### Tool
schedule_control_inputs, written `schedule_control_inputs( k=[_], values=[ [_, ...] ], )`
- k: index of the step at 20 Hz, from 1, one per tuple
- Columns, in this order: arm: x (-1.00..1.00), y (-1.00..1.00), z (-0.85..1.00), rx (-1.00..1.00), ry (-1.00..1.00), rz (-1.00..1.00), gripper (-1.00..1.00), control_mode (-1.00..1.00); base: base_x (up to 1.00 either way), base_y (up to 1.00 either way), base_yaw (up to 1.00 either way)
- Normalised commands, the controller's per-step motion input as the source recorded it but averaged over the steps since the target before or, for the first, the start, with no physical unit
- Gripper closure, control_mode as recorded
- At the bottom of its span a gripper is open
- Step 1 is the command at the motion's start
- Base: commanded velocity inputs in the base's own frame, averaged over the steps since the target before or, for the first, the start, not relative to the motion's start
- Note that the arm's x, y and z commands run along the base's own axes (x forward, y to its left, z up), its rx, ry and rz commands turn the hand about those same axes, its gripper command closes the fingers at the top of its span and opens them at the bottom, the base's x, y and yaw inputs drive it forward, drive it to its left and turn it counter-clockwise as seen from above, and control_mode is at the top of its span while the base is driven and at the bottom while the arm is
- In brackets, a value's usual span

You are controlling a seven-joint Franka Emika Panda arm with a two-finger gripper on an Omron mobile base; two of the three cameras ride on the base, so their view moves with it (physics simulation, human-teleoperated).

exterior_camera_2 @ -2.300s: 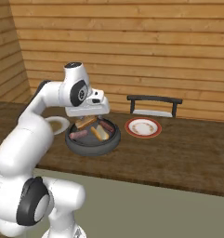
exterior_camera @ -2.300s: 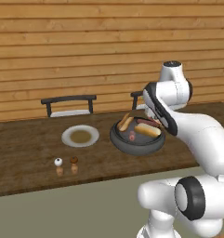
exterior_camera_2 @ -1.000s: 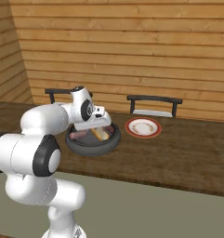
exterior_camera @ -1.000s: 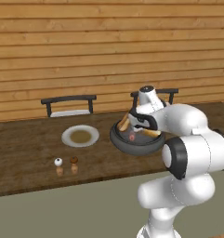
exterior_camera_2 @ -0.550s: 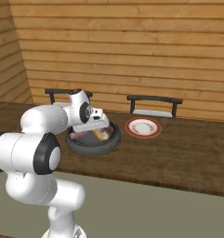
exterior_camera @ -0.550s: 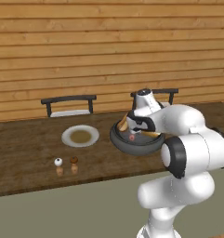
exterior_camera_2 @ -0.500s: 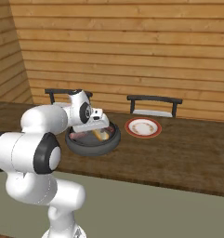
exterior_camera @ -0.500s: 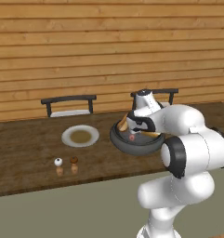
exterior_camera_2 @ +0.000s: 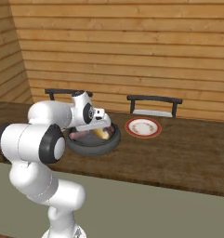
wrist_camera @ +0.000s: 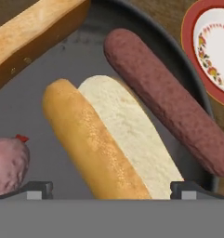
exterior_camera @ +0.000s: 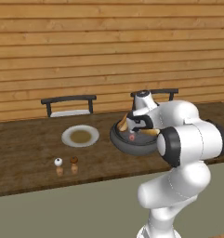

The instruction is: Place one bun and one sausage from the bowl on each plate.

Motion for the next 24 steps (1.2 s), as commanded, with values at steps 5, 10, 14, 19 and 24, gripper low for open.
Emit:
schedule_control_inputs(
  k=[5,10,14,19,24],
  values=[
    [0.13,-0.04,-0.10,0.00,-0.03,0.01,-1.00,-1.00,0.00,0.00,0.00],
    [0.00,0.00,0.00,0.00,0.00,0.00,-1.00,-1.00,0.00,0.00,0.00],
    [0.00,0.00,0.00,0.00,0.00,0.00,1.00,-1.00,0.00,0.00,0.00],
    [0.00,0.00,0.00,0.00,0.00,0.00,1.00,-1.00,0.00,0.00,0.00],
    [-0.12,0.00,0.11,0.00,-0.01,0.00,1.00,-1.00,0.00,0.00,0.00]
  ],
)
